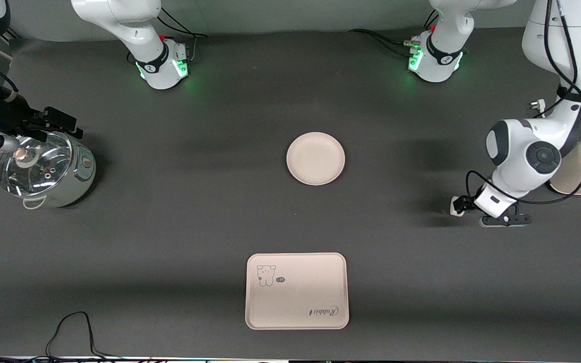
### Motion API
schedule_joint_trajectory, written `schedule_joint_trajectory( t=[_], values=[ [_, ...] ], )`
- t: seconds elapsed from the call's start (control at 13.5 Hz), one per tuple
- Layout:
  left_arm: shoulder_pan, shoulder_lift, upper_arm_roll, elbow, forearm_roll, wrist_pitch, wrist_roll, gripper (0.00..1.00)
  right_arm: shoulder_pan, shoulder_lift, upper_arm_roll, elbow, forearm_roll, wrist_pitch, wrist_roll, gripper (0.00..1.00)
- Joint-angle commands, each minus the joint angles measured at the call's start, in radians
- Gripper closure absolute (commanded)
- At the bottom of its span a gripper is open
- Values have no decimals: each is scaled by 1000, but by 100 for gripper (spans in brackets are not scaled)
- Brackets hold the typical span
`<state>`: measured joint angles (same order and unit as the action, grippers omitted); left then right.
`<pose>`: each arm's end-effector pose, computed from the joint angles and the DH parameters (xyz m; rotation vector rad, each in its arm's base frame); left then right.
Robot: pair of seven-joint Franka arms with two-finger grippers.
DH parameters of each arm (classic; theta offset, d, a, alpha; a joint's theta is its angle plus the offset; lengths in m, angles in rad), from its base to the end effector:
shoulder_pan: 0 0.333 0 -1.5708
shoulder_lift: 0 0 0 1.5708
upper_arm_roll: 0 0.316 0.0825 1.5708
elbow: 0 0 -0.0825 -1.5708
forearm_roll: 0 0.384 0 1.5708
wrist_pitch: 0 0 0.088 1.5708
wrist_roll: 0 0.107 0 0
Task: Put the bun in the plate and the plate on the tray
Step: 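Lower the left gripper onto the white bun and close on it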
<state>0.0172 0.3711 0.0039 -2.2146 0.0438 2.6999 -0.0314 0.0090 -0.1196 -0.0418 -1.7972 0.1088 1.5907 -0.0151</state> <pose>0.5637 0.0104 0.2186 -3.1147 -0.0212 -0.1782 0.5133 -0.0065 0.5841 -3.0231 0.0364 0.1275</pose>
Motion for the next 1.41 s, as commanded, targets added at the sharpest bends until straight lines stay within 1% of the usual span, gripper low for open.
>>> schedule_joint_trajectory(
  t=[0.0,0.22,0.37,0.45,0.74,0.82,0.97,1.11,1.19,1.34],
  values=[
    [-14,-55,4,-109,-15,112,-10,3,5,-9,-7,-11,19,8,6,0],
    [-13,-54,2,-123,-15,129,-10,3,3,-15,-32,-10,20,-9,-8,0],
    [-14,-37,1,-131,-15,173,-10,4,5,-15,-30,-10,22,-9,-6,0],
    [-14,-32,1,-131,-16,178,-11,5,5,-18,-30,-11,22,-12,-6,0],
    [-20,-9,-2,-131,-18,205,-25,7,3,-23,-39,-18,22,-24,-5,0],
    [-20,-3,-5,-131,-18,207,-25,10,3,-23,-39,-18,22,-24,3,0],
    [-23,5,-5,-131,-18,221,-25,19,3,-23,-59,-28,22,-24,3,0],
    [-23,8,-5,-131,-18,222,-25,30,3,-25,-73,-34,22,-24,-8,0],
    [-23,8,-8,-131,-18,222,-25,46,5,-26,-72,-36,22,-23,-9,0],
    [-23,5,-13,-139,-18,222,-24,74,6,-29,-63,-42,17,-21,0,0]
  ],
)
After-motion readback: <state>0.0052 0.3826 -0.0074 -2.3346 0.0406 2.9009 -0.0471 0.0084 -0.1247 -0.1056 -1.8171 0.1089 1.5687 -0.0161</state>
